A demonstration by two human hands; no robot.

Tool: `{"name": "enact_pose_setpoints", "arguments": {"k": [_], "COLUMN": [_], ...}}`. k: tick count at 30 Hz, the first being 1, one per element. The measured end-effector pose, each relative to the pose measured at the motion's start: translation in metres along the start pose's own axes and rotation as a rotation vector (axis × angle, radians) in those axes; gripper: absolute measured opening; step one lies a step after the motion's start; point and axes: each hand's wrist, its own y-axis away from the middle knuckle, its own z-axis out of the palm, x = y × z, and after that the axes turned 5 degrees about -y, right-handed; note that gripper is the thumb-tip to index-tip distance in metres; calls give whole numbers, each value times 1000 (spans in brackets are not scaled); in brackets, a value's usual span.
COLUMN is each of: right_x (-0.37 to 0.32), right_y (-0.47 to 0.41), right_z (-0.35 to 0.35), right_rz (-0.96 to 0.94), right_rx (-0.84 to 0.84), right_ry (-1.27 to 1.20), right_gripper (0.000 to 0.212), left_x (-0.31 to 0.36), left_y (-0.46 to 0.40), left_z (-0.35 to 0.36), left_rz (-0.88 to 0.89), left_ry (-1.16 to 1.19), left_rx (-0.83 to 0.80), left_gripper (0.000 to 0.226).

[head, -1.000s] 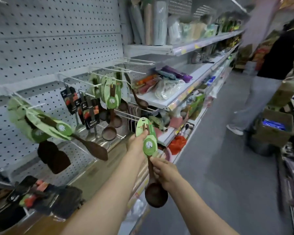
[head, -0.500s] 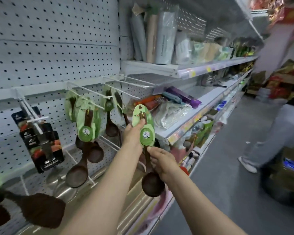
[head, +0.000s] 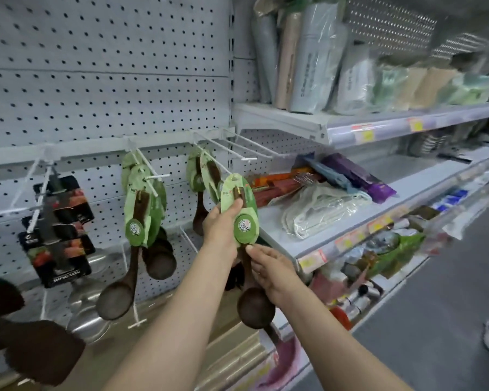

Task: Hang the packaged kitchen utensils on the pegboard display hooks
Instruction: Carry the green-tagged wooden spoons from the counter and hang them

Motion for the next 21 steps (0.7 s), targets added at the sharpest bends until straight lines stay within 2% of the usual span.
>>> {"name": "enact_pose_setpoints", "arguments": {"k": [4, 9, 21], "right_x": [-11, -26, -45], "right_y": [-13, -23, -53], "right_z": [-8, -21, -26], "right_rz": [36, 67, 113], "right_rx": [-80, -148, -253], "right_ry": [73, 121, 129], "right_gripper": [32, 16, 15], "left_x": [0, -7, -11], "left_y": [-4, -3, -16], "left_z": [10, 21, 34], "left_rz": [17, 66, 119], "left_ry": [13, 32, 80], "left_rx": [85, 147, 253], "left_gripper": [25, 33, 11]}}
